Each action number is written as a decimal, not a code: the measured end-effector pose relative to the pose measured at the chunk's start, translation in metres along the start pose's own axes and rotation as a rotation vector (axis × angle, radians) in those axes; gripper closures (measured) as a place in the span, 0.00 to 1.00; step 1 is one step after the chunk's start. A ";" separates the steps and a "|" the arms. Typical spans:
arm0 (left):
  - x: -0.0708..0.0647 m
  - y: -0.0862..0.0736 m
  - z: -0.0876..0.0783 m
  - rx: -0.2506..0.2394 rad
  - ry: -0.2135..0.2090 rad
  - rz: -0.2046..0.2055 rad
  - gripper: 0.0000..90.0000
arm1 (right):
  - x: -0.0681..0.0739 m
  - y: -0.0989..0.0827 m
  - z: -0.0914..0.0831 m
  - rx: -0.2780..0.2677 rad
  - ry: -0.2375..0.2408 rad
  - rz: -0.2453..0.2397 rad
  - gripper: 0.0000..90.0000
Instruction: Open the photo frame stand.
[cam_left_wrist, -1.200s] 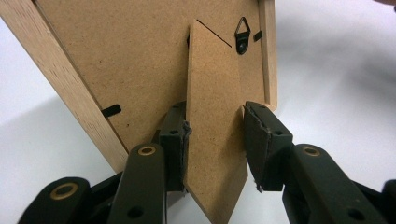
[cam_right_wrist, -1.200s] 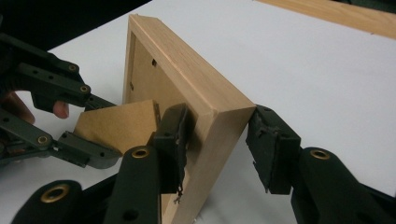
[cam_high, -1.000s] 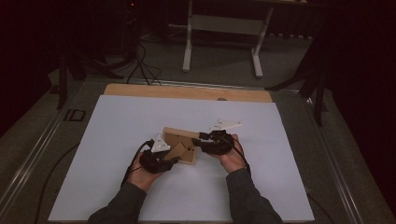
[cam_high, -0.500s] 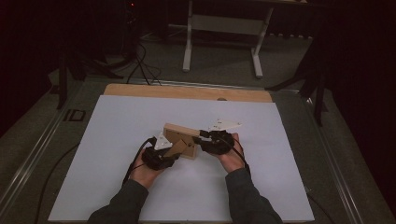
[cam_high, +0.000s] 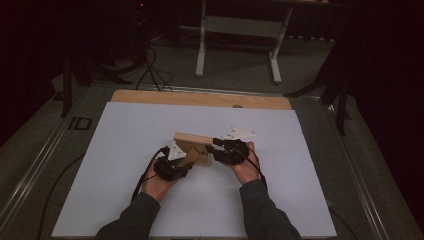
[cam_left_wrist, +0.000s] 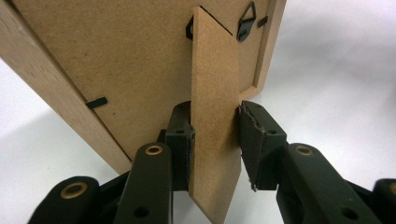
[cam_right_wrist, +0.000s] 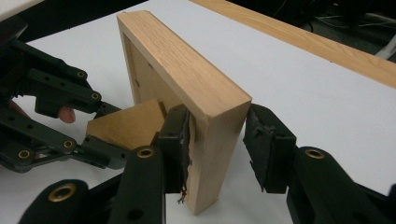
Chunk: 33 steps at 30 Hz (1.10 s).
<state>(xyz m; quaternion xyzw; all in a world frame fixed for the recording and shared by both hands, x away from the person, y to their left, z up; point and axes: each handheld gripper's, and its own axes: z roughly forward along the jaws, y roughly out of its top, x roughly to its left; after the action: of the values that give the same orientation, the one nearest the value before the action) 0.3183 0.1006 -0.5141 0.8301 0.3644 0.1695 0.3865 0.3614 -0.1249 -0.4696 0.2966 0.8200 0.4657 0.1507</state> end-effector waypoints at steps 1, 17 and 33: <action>0.000 0.000 0.000 0.003 0.001 0.003 0.74 | 0.001 0.000 0.000 0.000 0.000 -0.004 0.67; 0.007 -0.008 -0.005 -0.014 -0.141 -0.108 0.69 | 0.014 -0.004 -0.005 0.011 0.031 -0.025 0.61; 0.008 -0.017 -0.010 0.005 -0.177 -0.132 0.69 | 0.025 -0.014 -0.014 -0.004 0.052 -0.030 0.60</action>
<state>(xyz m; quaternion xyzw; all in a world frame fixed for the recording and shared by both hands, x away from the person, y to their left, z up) 0.3103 0.1192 -0.5210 0.8169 0.3834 0.0689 0.4253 0.3301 -0.1244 -0.4741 0.2719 0.8269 0.4728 0.1369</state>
